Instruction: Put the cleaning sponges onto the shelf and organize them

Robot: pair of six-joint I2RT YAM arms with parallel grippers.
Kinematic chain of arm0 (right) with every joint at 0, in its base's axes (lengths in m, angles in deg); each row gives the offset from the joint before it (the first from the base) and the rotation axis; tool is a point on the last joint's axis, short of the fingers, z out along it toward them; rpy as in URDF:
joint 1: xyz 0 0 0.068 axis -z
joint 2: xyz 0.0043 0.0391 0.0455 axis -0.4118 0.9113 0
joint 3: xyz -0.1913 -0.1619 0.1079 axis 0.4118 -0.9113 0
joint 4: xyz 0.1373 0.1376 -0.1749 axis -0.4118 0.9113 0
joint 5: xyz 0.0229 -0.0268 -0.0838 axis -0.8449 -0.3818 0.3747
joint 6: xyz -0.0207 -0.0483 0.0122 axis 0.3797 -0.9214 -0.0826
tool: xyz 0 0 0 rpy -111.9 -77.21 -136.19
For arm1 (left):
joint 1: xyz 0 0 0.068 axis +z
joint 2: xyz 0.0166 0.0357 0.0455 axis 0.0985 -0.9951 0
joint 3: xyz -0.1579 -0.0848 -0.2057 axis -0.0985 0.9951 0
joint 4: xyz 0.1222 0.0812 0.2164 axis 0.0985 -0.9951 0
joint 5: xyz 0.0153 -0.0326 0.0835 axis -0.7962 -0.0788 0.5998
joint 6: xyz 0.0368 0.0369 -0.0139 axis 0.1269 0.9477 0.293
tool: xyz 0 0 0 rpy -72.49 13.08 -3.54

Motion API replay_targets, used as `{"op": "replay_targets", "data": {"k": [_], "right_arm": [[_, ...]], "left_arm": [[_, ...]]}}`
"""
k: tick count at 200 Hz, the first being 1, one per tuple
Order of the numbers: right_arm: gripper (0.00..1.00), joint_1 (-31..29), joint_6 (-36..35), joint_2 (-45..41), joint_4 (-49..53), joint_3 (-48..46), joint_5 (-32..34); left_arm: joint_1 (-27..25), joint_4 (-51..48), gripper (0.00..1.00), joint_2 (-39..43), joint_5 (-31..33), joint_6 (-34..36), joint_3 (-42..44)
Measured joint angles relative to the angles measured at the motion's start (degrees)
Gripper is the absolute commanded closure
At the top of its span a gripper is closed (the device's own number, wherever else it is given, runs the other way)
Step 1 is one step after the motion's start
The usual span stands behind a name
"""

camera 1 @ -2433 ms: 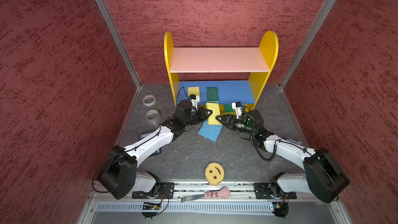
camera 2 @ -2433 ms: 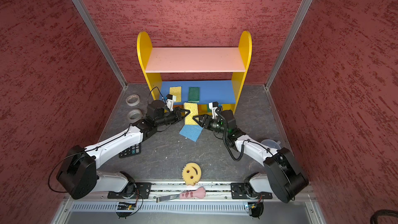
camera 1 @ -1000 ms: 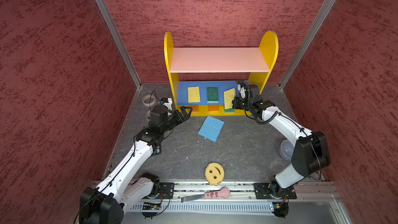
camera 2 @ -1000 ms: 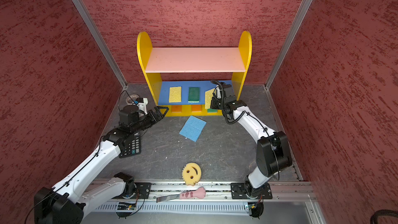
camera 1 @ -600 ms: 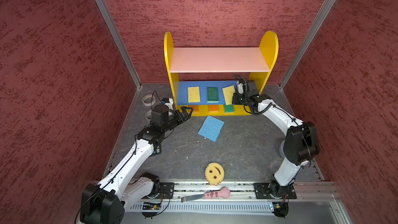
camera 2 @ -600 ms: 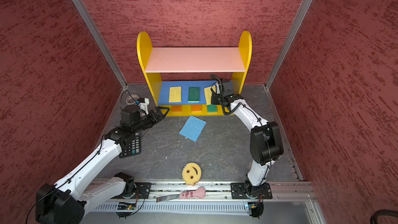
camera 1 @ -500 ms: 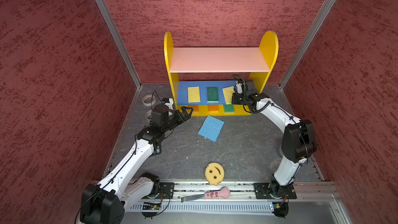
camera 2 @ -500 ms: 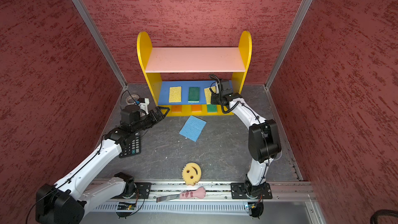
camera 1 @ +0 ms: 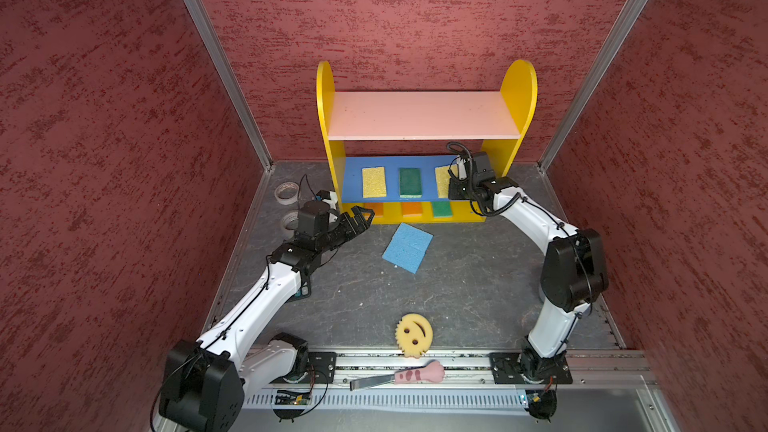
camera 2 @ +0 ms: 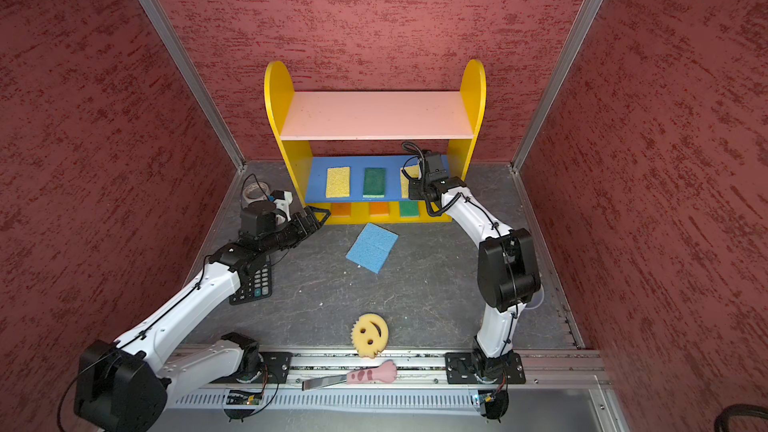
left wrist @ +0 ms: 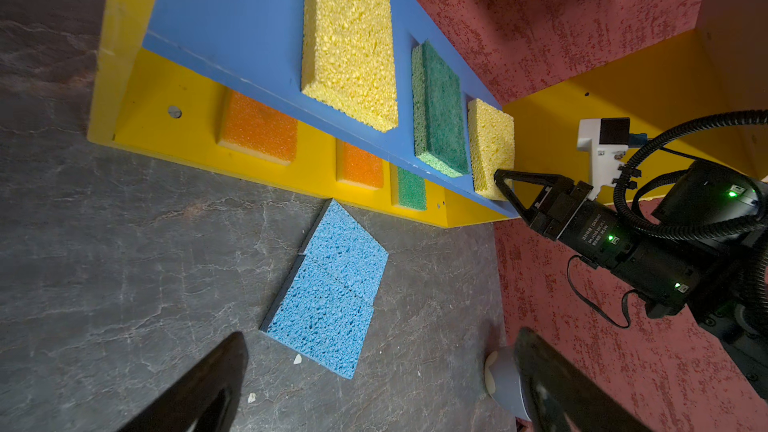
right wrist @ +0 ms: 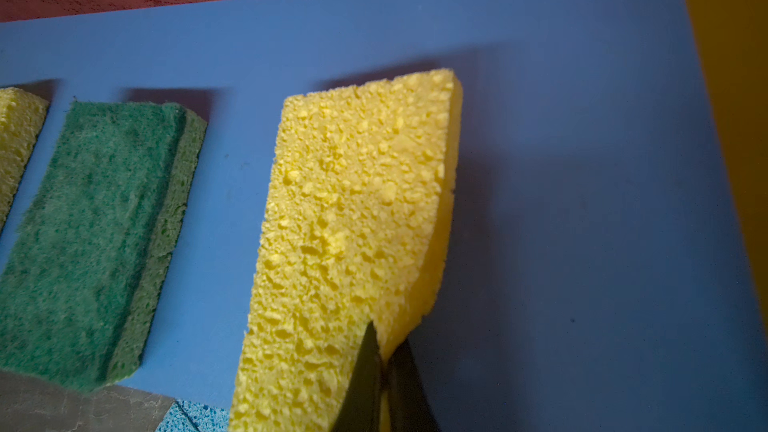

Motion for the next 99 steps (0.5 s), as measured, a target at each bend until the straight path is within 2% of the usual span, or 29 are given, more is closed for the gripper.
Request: {"op": "replay_targets", "data": {"k": [42, 99], "right_arm": [[0.92, 0.0, 0.1, 0.0, -0.2, -0.1, 1.3], [0.73, 0.1, 0.9, -0.1, -1.3, -1.2, 3.4]], "left_arm": [[-0.2, 0.2, 0.00, -0.5, -0.1, -0.2, 0.0], [-0.2, 0.3, 0.01, -0.7, -0.1, -0.2, 0.0]]}}
